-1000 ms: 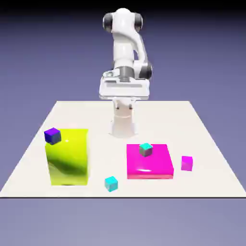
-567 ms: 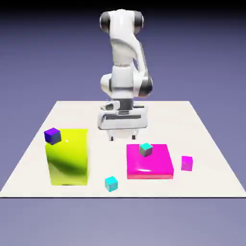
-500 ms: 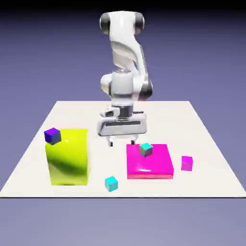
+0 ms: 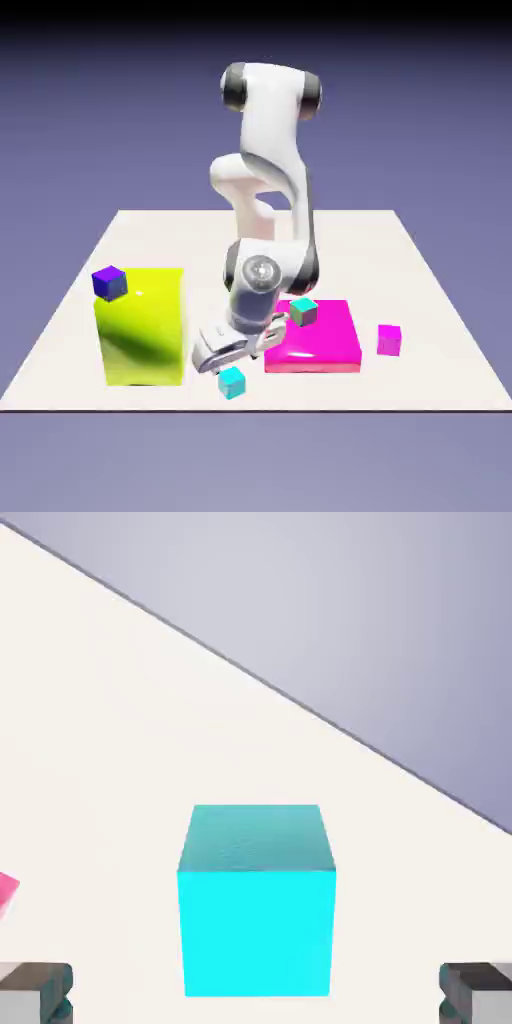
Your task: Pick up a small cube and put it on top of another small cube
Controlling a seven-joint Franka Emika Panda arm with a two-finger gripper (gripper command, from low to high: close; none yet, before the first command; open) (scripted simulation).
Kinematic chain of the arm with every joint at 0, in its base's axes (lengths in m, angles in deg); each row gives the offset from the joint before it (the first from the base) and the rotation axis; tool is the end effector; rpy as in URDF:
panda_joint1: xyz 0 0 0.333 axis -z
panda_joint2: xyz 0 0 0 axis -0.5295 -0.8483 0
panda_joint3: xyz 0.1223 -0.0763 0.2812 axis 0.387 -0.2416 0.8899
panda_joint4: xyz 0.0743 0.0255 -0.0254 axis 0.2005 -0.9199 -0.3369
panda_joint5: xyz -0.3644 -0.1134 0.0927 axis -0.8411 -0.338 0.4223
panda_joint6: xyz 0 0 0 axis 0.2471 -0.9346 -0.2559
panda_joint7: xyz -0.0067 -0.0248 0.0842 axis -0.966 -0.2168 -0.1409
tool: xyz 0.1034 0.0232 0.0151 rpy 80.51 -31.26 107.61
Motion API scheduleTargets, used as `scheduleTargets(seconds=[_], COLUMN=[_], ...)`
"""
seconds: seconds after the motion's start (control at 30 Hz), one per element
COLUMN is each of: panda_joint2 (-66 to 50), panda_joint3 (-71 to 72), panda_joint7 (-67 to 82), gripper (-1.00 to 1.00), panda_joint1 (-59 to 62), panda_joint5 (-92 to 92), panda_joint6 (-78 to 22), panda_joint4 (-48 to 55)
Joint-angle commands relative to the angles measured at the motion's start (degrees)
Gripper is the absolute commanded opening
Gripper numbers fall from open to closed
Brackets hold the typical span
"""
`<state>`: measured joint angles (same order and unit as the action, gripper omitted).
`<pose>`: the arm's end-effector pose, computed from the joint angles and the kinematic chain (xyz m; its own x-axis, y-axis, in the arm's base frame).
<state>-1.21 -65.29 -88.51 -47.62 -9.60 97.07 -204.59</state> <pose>0.5351 -0.0269 0.1609 0.9327 -0.2540 -0.2559 -0.1879 -0.9481 0.2564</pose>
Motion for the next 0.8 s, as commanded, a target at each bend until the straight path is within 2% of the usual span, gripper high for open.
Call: scheduleTargets(seconds=[0.0,0.07,0.1,0.27,0.67,0.77], panda_joint2=[-2.06,-5.21,-5.21,2.65,17.90,16.28], panda_joint3=[0.35,0.89,0.89,0.58,24.08,23.92], panda_joint7=[0.16,0.39,0.39,0.57,19.05,18.33], gripper=[0.00,0.00,-1.00,-1.00,-1.00,-1.00], panda_joint1=[0.52,1.31,1.31,-1.50,-26.42,-27.21], panda_joint5=[0.37,0.92,0.92,-1.38,-27.05,-29.49], panda_joint6=[2.49,6.30,6.30,-2.23,4.23,6.30], panda_joint4=[-0.43,-1.10,-1.10,-0.11,-13.83,-14.18])
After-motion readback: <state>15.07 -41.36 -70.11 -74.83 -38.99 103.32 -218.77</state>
